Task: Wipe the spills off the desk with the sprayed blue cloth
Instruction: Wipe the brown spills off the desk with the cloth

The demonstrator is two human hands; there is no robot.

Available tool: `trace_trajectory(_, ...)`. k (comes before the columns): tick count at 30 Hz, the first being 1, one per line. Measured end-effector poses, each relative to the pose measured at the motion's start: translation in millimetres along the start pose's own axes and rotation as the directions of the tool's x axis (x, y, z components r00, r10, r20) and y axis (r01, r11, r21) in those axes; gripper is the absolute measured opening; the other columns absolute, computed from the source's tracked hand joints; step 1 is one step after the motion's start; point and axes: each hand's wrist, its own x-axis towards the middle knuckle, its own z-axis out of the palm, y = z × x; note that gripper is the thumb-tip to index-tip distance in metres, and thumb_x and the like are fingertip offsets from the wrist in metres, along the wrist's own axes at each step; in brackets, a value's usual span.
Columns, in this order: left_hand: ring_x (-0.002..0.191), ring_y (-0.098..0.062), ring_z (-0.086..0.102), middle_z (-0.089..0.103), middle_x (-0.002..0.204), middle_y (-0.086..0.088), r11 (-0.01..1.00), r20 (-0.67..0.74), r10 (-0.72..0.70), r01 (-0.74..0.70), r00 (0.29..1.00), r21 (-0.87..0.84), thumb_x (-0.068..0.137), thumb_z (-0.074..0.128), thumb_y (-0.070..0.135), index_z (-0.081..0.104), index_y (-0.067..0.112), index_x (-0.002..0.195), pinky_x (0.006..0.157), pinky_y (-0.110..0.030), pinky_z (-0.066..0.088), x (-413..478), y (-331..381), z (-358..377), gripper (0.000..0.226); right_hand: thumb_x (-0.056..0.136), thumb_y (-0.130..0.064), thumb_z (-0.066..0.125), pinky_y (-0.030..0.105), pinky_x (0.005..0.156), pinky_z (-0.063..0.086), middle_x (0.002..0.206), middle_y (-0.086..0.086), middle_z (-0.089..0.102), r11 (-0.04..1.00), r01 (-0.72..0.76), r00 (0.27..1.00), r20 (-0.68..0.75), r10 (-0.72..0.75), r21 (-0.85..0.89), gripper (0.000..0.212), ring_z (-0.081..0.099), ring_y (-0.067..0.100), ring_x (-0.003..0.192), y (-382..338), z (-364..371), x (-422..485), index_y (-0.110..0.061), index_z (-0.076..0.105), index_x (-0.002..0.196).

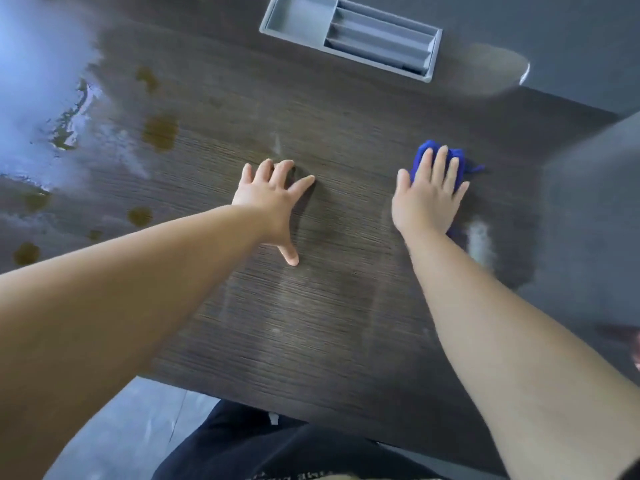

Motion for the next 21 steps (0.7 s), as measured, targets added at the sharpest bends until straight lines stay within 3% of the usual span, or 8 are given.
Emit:
trace_trajectory(3, 0.142, -0.03, 0.002, 0.003, 0.154, -0.003, 1.0, 0.004, -0.003, 0.003, 1.0, -0.022, 0.034, 0.08, 0.072, 0.0, 0.038, 0.148, 0.116, -0.047, 0.012, 4.4, -1.2, -0.5, 0.143, 0.099, -0.045, 0.023, 0.048, 0.116, 0.004, 0.16, 0.003, 0.004, 0.966, 0.257, 0.966, 0.006, -0.257, -0.037, 0.061, 0.004, 0.023, 0.146, -26.8, 12.1, -25.3, -0.015, 0.012, 0.151)
trace_trajectory(7, 0.141, -0.029, 0.003, 0.003, 0.153, -0.001, 0.999, -0.005, 0.001, -0.001, 1.0, -0.037, 0.032, 0.08, 0.073, 0.002, 0.039, 0.148, 0.116, -0.043, 0.013, 6.7, -3.5, 2.4, 0.144, 0.094, -0.046, 0.026, 0.05, 0.113, 0.019, 0.155, 0.004, 0.027, 0.658, 0.749, 0.661, 0.149, -0.736, -0.074, 0.061, 0.024, 0.026, 0.142, 11.7, 7.2, -50.5, -0.015, 0.034, 0.146)
trace_trajectory(8, 0.141, -0.029, 0.003, 0.004, 0.153, -0.001, 0.999, 0.0, -0.001, 0.001, 1.0, -0.044, 0.031, 0.081, 0.072, 0.003, 0.039, 0.148, 0.116, -0.043, 0.013, 6.9, -3.2, 1.9, 0.144, 0.093, -0.046, 0.029, 0.051, 0.112, 0.021, 0.154, 0.005, 0.029, 0.636, 0.766, 0.642, 0.153, -0.752, -0.09, 0.06, 0.027, 0.027, 0.141, 26.3, 3.0, -37.9, -0.015, 0.036, 0.145)
trace_trajectory(10, 0.141, -0.029, 0.004, 0.005, 0.152, -0.002, 0.998, 0.017, -0.004, 0.005, 1.0, -0.058, 0.031, 0.082, 0.07, 0.004, 0.039, 0.148, 0.117, -0.043, 0.015, 7.6, -2.4, -0.4, 0.144, 0.096, -0.044, 0.032, 0.054, 0.112, 0.02, 0.156, 0.005, 0.023, 0.744, 0.661, 0.75, 0.126, -0.649, -0.102, 0.059, 0.021, 0.028, 0.143, 45.5, -4.6, -4.5, -0.015, 0.031, 0.147)
trace_trajectory(12, 0.14, -0.028, 0.006, 0.006, 0.151, -0.001, 0.998, 0.018, -0.007, 0.008, 1.0, -0.067, 0.03, 0.083, 0.068, 0.006, 0.039, 0.148, 0.116, -0.043, 0.018, 7.6, -1.0, -2.0, 0.144, 0.1, -0.04, 0.03, 0.051, 0.116, 0.01, 0.16, 0.002, 0.007, 0.916, 0.389, 0.92, 0.102, -0.379, -0.101, 0.057, 0.006, 0.024, 0.146, 41.1, -10.4, 27.4, -0.016, 0.017, 0.151)
trace_trajectory(15, 0.139, -0.028, 0.006, 0.006, 0.151, -0.001, 0.996, 0.031, -0.013, 0.015, 0.999, -0.085, 0.03, 0.084, 0.066, 0.007, 0.039, 0.148, 0.116, -0.043, 0.018, 6.3, -1.0, -2.2, 0.144, 0.1, -0.043, 0.025, 0.049, 0.117, 0.002, 0.16, 0.001, -0.003, 0.993, 0.097, 0.995, 0.022, -0.095, -0.069, 0.06, -0.003, 0.022, 0.146, -2.6, -6.4, 40.1, -0.017, 0.008, 0.152)
trace_trajectory(18, 0.139, -0.028, 0.005, 0.005, 0.151, -0.001, 0.995, 0.034, -0.012, 0.015, 0.999, -0.1, 0.031, 0.085, 0.065, 0.006, 0.04, 0.148, 0.115, -0.042, 0.02, 5.8, -0.8, -3.3, 0.143, 0.099, -0.045, 0.025, 0.048, 0.116, 0.0, 0.16, 0.003, -0.001, 0.951, 0.304, 0.952, 0.052, -0.301, -0.056, 0.062, -0.001, 0.024, 0.146, -37.6, 5.5, 8.6, -0.016, 0.009, 0.152)
trace_trajectory(21, 0.139, -0.028, 0.004, 0.004, 0.152, -0.001, 0.996, 0.037, -0.011, 0.014, 0.999, -0.088, 0.032, 0.085, 0.065, 0.004, 0.04, 0.148, 0.114, -0.042, 0.021, 6.9, -1.6, -3.0, 0.144, 0.095, -0.047, 0.024, 0.05, 0.115, 0.012, 0.158, 0.004, 0.015, 0.713, 0.698, 0.714, 0.141, -0.685, -0.066, 0.063, 0.013, 0.024, 0.145, -23.6, 7.6, -32.3, -0.016, 0.022, 0.15)
